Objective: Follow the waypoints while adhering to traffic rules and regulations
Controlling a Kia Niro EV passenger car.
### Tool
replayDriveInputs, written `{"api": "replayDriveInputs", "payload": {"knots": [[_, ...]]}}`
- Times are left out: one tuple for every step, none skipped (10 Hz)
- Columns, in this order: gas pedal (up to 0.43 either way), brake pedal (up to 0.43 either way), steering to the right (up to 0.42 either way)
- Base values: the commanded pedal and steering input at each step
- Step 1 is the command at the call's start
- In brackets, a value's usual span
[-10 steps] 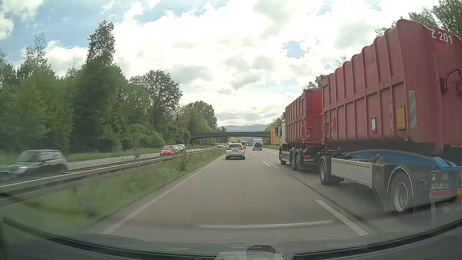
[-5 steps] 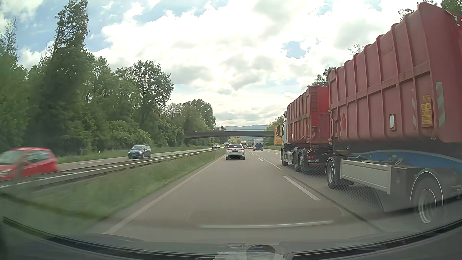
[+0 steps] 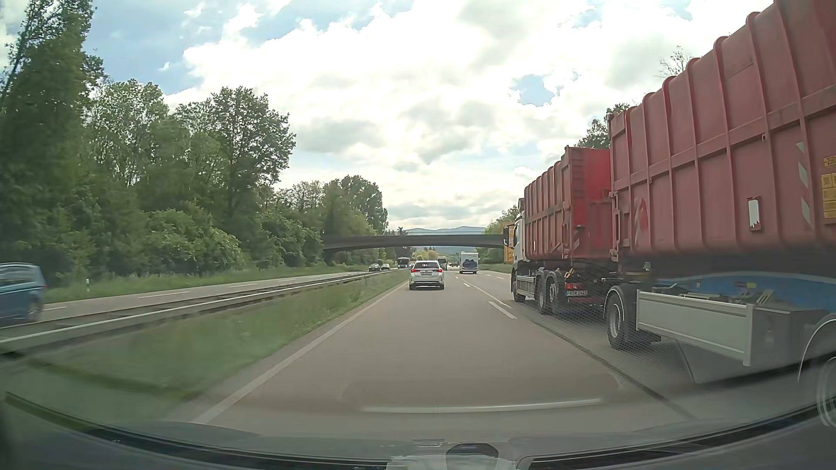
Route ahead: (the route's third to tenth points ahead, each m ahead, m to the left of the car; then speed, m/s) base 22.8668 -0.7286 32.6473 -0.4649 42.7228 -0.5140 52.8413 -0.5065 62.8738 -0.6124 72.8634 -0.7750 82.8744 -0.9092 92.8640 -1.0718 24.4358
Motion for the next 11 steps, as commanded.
{"api": "replayDriveInputs", "payload": {"knots": [[0.177, 0.0, 0.0], [0.177, 0.0, 0.0], [0.177, 0.0, 0.0], [0.177, 0.0, 0.0], [0.177, 0.0, 0.0], [0.177, 0.0, 0.0], [0.177, 0.0, 0.0], [0.177, 0.0, 0.0], [0.177, 0.0, 0.0], [0.177, 0.0, 0.0], [0.177, 0.0, 0.0]]}}
